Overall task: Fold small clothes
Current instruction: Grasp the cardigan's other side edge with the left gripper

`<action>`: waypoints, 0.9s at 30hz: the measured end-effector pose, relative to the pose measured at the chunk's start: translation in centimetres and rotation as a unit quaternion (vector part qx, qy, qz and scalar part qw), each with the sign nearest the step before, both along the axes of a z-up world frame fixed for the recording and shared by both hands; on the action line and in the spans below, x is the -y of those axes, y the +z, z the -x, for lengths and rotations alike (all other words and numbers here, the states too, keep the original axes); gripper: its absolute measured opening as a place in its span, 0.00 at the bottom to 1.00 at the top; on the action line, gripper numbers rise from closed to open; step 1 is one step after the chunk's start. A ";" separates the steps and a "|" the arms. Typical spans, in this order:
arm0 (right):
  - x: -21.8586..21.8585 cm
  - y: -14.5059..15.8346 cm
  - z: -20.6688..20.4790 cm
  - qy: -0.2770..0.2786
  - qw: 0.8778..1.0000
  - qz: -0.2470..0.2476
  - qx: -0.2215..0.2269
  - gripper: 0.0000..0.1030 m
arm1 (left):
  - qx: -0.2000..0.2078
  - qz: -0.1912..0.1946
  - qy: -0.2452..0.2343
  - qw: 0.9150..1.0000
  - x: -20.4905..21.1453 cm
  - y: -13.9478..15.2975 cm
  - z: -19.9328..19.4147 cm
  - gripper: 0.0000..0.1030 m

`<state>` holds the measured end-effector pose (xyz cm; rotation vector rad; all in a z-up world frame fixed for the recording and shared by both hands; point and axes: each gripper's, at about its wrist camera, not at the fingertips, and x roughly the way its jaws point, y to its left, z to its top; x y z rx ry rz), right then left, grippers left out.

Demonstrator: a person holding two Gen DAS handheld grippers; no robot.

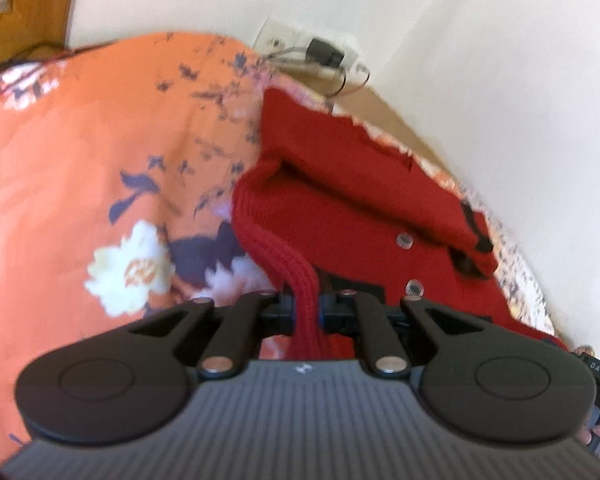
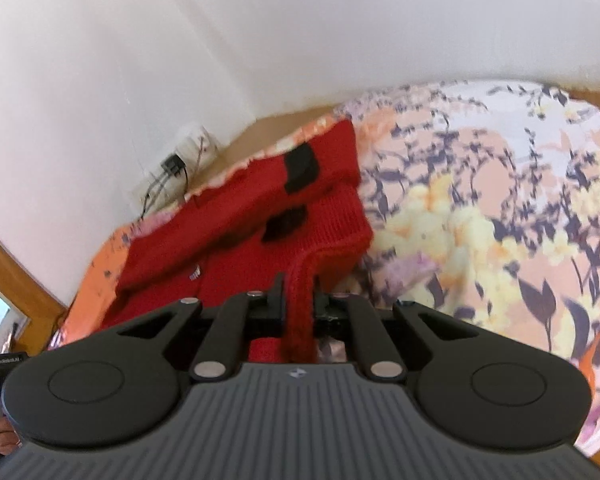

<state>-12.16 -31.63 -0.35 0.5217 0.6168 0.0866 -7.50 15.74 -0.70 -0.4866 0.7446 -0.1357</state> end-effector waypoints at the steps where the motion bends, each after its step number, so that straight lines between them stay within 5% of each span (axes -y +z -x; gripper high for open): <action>1: 0.0 0.3 -0.2 -0.001 1.000 0.000 0.006 0.09 | 0.005 0.001 0.002 1.000 0.0 0.3 -0.1 0.10; 16: -1.0 5.5 -5.4 0.013 0.997 0.009 0.081 0.08 | 0.058 0.013 0.031 0.998 0.7 4.2 -3.5 0.10; 27: 0.0 6.2 -11.9 0.004 0.996 0.007 0.085 0.08 | 0.077 -0.011 0.050 0.996 2.1 6.0 -8.3 0.10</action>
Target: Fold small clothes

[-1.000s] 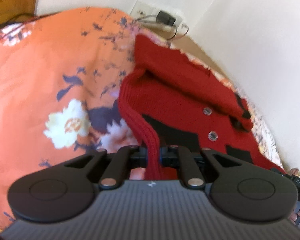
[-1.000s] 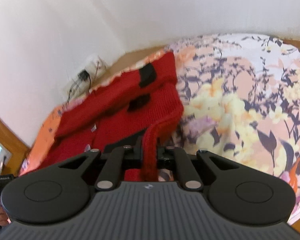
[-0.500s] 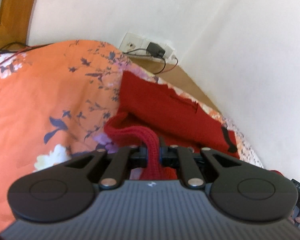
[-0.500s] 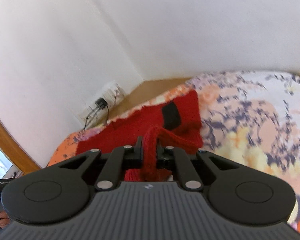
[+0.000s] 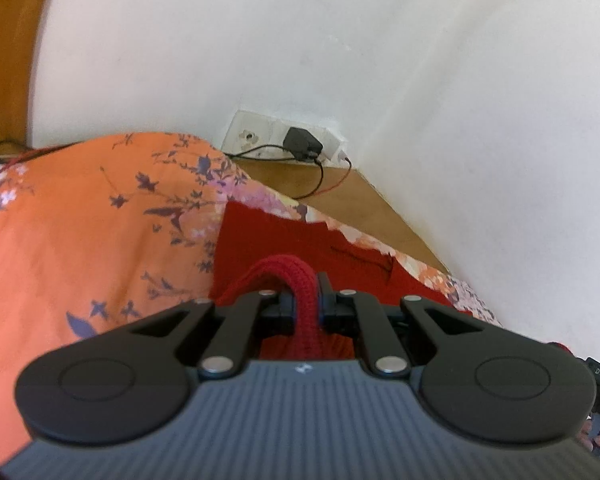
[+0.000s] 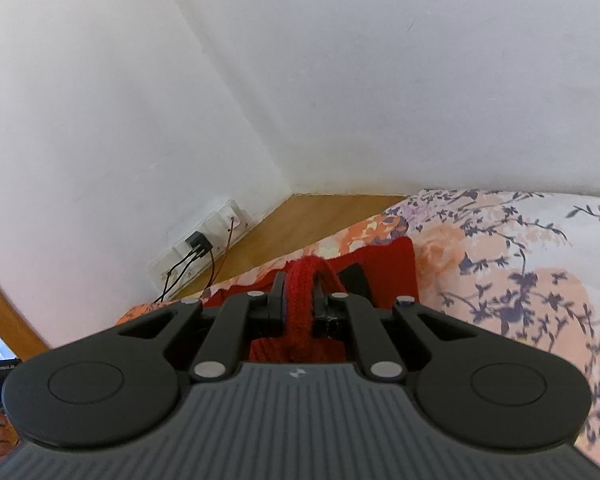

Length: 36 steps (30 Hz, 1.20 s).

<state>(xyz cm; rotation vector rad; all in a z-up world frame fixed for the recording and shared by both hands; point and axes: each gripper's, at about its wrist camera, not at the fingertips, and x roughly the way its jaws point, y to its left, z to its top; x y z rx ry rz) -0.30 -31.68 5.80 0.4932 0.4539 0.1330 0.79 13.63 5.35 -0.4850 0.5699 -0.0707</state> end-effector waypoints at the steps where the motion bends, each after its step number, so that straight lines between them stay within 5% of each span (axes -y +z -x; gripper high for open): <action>1: 0.1 0.0 -0.7 0.000 1.000 0.002 0.000 0.08 | 0.002 -0.006 0.004 1.000 0.2 0.1 -0.5 0.10; 18: 2.9 -6.1 -14.3 -0.014 0.997 -0.013 -0.076 0.08 | -0.042 -0.042 0.071 0.996 0.5 -3.6 -11.4 0.10; 23: 2.5 -8.6 -16.1 -0.029 0.994 -0.012 -0.102 0.09 | -0.069 -0.065 0.064 0.993 0.1 -5.9 -13.8 0.10; 30: 3.0 -11.1 -16.3 -0.042 0.990 -0.048 -0.128 0.11 | -0.098 -0.050 0.051 0.993 -0.8 -8.4 -14.5 0.12; 34: 3.0 -10.5 -15.7 -0.036 0.989 -0.056 -0.132 0.23 | -0.103 -0.044 0.037 0.993 -0.9 -8.0 -14.0 0.13; 36: 2.9 -10.0 -15.0 -0.029 0.989 -0.056 -0.130 0.32 | -0.103 -0.036 0.024 0.994 -0.8 -7.5 -13.4 0.21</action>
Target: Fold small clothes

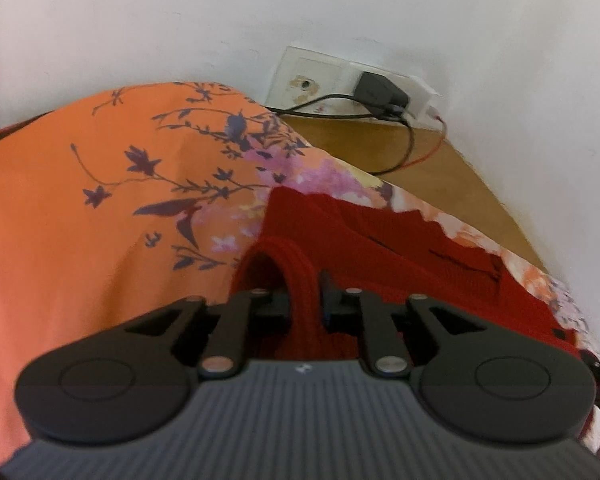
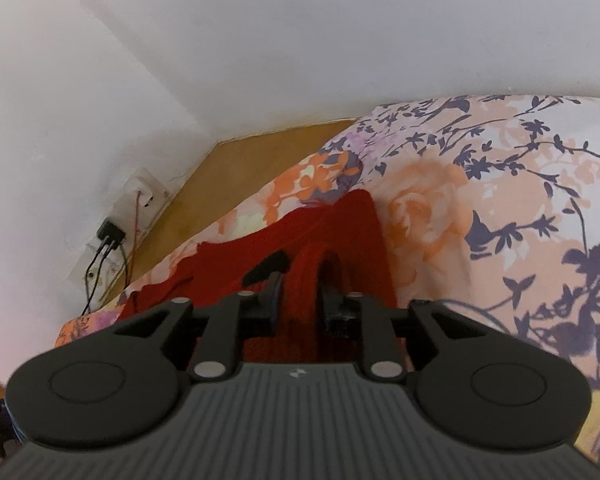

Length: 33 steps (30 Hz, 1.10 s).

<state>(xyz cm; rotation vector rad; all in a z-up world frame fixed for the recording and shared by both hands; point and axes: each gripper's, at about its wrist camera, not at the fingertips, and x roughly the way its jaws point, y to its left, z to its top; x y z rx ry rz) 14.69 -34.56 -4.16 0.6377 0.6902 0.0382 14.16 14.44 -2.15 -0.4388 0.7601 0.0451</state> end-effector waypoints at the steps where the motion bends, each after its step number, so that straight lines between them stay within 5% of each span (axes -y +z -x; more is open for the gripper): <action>1: 0.0 0.2 0.3 0.003 1.000 -0.001 0.001 0.39 | 0.000 0.004 -0.008 1.000 0.1 0.2 0.3 0.23; 3: -0.1 0.4 1.0 0.007 1.000 -0.012 0.002 0.47 | -0.002 0.010 -0.023 1.000 0.4 0.5 0.9 0.25; 10: -0.5 0.4 1.2 0.009 1.000 -0.028 -0.001 0.46 | -0.001 0.023 -0.053 0.998 1.5 0.1 0.8 0.26; 11: -0.5 0.3 1.0 0.006 1.000 -0.028 -0.002 0.43 | 0.000 0.027 -0.051 0.998 1.4 -0.1 0.5 0.25; 13: -0.6 0.3 0.9 0.005 1.000 -0.023 -0.001 0.09 | 0.000 0.032 -0.044 0.999 1.2 -0.4 0.0 0.10; 15: -0.6 0.5 0.8 -0.001 1.000 -0.026 0.006 0.07 | 0.004 0.037 -0.038 0.999 0.8 -0.2 -0.2 0.08; 26: -1.6 5.1 -3.1 -0.018 0.998 -0.004 0.065 0.05 | 0.069 0.023 -0.010 0.997 0.6 3.8 -4.5 0.07; 33: -1.9 3.1 -7.3 -0.034 0.999 0.018 0.030 0.05 | 0.035 -0.022 -0.008 0.999 1.7 1.1 -9.2 0.08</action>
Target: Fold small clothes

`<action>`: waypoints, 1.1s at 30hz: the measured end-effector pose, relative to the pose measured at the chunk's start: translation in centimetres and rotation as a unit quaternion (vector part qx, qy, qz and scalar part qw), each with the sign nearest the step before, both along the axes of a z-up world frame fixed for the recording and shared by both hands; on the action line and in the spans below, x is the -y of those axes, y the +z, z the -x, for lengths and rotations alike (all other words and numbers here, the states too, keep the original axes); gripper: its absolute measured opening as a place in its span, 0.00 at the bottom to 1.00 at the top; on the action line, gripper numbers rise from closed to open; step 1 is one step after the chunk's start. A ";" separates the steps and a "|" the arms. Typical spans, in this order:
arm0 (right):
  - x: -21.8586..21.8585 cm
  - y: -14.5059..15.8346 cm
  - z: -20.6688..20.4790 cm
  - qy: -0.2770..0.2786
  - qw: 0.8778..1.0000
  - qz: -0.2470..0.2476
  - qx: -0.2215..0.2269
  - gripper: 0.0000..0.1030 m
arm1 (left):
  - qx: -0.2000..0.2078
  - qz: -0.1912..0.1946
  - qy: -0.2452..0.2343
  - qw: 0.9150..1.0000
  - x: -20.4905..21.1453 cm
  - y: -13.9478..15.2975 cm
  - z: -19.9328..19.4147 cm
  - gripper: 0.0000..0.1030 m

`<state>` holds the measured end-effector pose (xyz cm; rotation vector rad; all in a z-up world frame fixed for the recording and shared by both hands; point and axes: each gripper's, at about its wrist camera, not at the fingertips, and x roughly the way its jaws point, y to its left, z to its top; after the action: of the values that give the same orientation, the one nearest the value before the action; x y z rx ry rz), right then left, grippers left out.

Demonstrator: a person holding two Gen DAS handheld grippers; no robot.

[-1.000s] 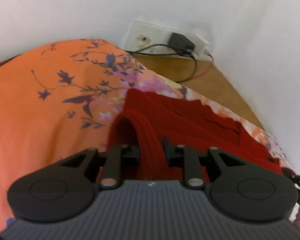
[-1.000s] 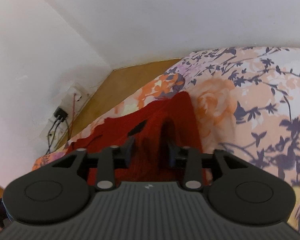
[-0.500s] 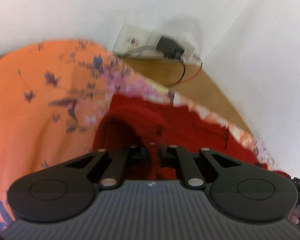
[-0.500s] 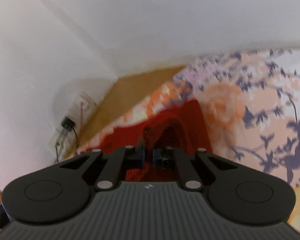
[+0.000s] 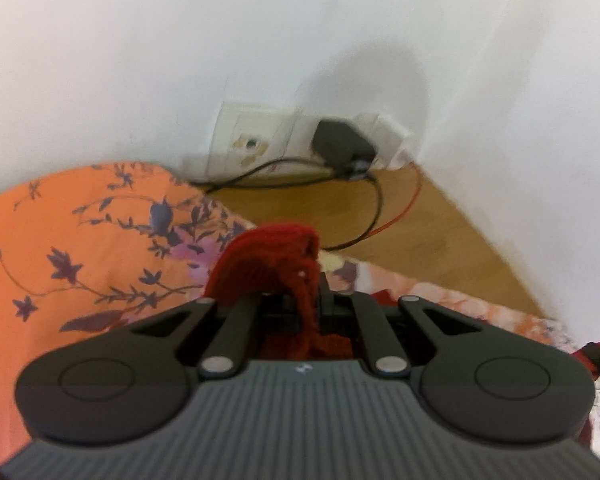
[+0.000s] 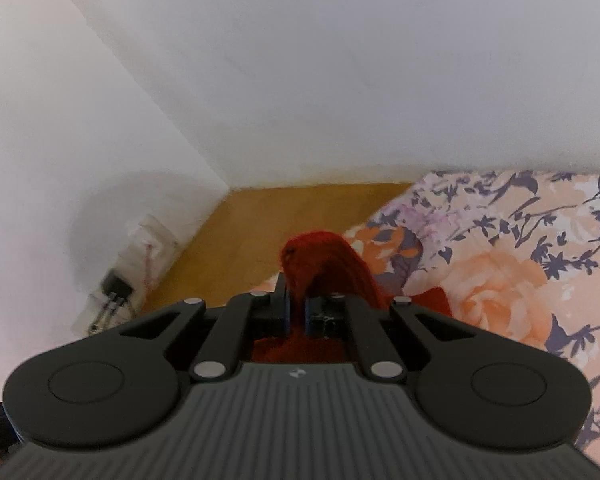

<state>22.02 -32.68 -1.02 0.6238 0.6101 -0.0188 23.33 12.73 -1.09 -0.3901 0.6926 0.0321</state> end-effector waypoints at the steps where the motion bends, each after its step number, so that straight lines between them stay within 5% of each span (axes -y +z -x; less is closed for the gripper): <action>1: 0.0 -0.6 -0.4 -0.003 1.000 -0.002 -0.008 0.06 | -0.009 0.002 0.001 1.000 -0.2 -0.6 -0.3 0.08; 9: 0.1 -4.2 -2.3 0.000 0.999 -0.004 -0.052 0.11 | -0.029 0.011 -0.007 0.999 -0.4 -2.7 -1.4 0.14; 15: -0.2 -3.2 -2.1 0.009 1.000 0.000 -0.028 0.49 | -0.011 0.016 -0.016 1.000 -0.4 -1.4 -0.8 0.50; 19: -0.3 -2.1 -1.6 0.007 1.000 0.009 -0.010 0.58 | -0.008 0.000 -0.019 1.000 -0.3 -0.6 -0.3 0.50; 33: -1.1 -0.1 4.2 0.022 1.000 0.019 0.001 0.62 | -0.032 -0.026 -0.042 0.998 0.2 0.3 2.7 0.50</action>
<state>17.86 -31.55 -1.15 0.5732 0.6201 0.0112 20.66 12.56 -0.84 -0.3100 0.7689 -0.0166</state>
